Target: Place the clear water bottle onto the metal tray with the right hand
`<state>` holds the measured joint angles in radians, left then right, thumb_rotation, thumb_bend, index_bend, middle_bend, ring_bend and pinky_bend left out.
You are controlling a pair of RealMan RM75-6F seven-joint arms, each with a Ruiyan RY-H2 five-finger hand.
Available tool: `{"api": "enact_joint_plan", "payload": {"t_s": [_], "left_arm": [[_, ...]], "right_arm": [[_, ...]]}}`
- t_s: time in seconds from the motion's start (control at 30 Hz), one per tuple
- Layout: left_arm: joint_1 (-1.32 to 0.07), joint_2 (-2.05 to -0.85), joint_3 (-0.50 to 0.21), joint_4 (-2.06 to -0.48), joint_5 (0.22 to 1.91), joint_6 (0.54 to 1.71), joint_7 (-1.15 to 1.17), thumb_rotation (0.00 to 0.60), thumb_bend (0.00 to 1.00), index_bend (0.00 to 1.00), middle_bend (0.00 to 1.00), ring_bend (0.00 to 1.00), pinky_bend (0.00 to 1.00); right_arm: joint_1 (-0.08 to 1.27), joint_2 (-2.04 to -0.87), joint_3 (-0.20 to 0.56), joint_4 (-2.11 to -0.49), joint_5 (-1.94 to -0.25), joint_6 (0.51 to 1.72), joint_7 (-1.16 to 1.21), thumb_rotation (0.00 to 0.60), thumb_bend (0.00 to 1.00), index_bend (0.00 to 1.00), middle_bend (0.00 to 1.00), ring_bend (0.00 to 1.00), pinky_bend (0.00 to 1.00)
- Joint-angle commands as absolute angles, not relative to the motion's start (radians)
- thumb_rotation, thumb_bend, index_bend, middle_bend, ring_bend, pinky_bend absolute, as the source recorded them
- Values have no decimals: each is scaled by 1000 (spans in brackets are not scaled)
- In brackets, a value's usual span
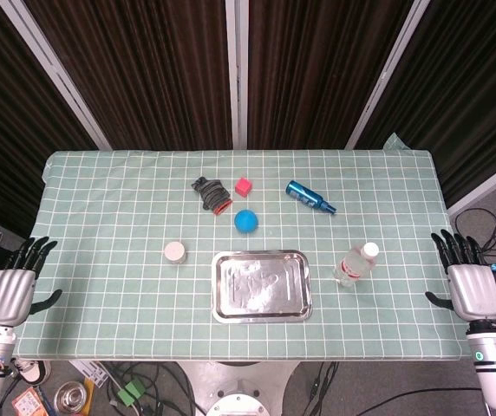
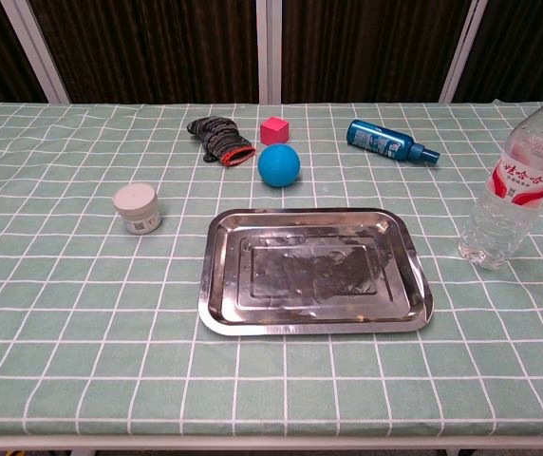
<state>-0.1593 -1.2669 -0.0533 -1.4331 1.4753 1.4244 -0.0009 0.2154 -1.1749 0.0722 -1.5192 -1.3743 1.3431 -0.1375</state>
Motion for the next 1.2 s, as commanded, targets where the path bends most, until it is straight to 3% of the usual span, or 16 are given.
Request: {"api": "enact_joint_plan", "payload": {"t_s": [0.03, 0.4, 0.53, 0.8, 0.93, 1.2], "left_arm": [[-160, -1268, -53, -1434, 1475, 1424, -1, 600, 230, 163, 180, 87, 191], [-166, -1257, -57, -1453, 1485, 1430, 6, 600, 230, 163, 180, 87, 191], [-166, -1256, -57, -1452, 1483, 1428, -1, 600, 230, 162, 180, 87, 191], [-160, -1276, -49, -1429, 1482, 1427, -23, 600, 230, 162, 180, 87, 190], [-162, -1281, -49, -1422, 1492, 1434, -22, 600, 230, 162, 180, 87, 191], [-166, -1271, -55, -1413, 1491, 1435, -23, 600, 230, 163, 180, 87, 191]], "right_arm": [[215, -1175, 73, -1519, -1375, 1341, -137, 600, 0, 0, 34, 0, 0], [199, -1155, 82, -1540, -1384, 1346, -31, 600, 0, 0, 43, 0, 0], [198, -1151, 86, -1566, -1408, 1295, 357, 600, 0, 0, 46, 0, 0], [208, -1229, 109, -1465, -1402, 1176, 1141, 600, 0, 0, 59, 0, 0], [245, -1276, 94, -1390, -1446, 1117, 1252, 600, 0, 0, 60, 0, 0], [297, -1374, 97, -1313, -1497, 1119, 1269, 600, 0, 0, 68, 0, 0]]}}
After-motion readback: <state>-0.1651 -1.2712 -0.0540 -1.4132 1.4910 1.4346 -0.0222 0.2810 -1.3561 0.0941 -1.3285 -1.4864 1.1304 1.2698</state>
